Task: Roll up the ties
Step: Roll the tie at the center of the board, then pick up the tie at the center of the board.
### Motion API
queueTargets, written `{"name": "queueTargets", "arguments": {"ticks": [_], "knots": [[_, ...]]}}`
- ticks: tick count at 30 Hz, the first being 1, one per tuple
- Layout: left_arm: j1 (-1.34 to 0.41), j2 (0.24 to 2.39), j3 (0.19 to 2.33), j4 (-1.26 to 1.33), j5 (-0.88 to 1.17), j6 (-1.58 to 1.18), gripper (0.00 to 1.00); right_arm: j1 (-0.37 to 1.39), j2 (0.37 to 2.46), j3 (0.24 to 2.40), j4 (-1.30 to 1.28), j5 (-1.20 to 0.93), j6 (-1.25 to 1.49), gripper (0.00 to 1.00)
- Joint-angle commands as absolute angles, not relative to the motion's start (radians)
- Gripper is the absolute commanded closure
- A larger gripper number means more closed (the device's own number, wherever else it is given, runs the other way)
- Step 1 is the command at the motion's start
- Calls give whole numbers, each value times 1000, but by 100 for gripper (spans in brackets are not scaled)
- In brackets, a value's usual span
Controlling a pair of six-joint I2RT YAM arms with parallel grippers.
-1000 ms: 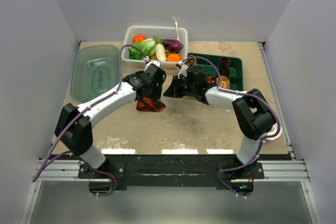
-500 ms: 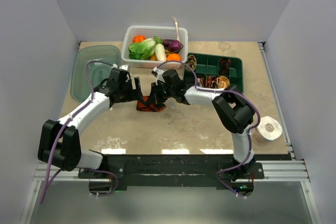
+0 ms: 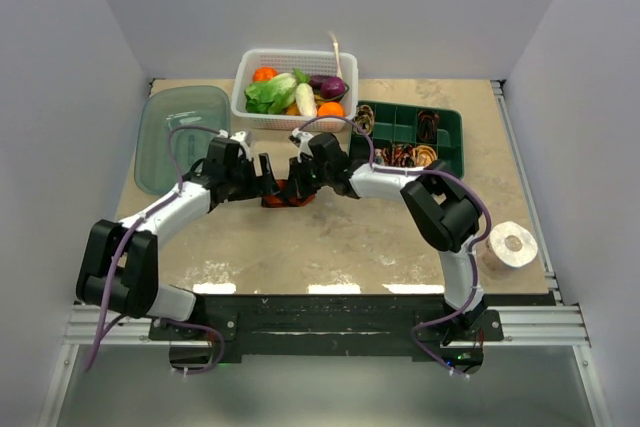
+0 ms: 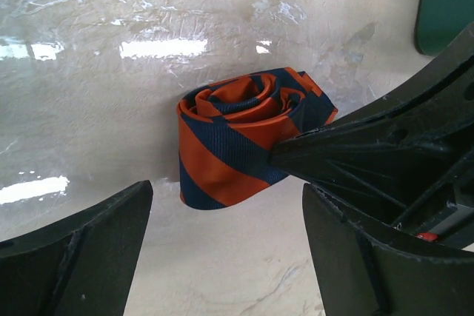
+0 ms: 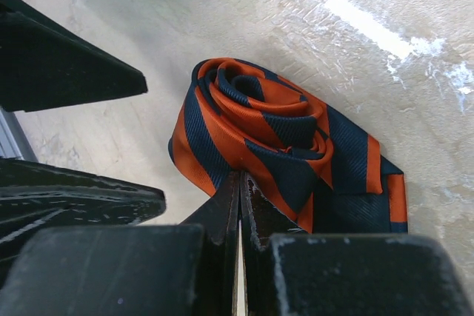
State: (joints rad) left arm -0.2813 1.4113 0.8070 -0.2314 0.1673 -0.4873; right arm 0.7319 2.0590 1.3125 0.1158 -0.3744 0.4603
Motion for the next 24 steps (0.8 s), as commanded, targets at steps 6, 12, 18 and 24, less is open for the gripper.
{"name": "queueTargets", "arguments": {"ticks": [6,12,18,24], "knots": [[-261,1508,790,-68,209,-505,13,672,2042,1292,87,-342,436,100],[-249,1558,773,37,228,-538,14,660,2034,1299,107,-406,445,100],[-238,1589,761,126,278,-584,15,660,1982,1330,121,-408,443,100],[-236,1623,770,152,290,-606,16,658,2032,1400,100,-396,425,100]]}}
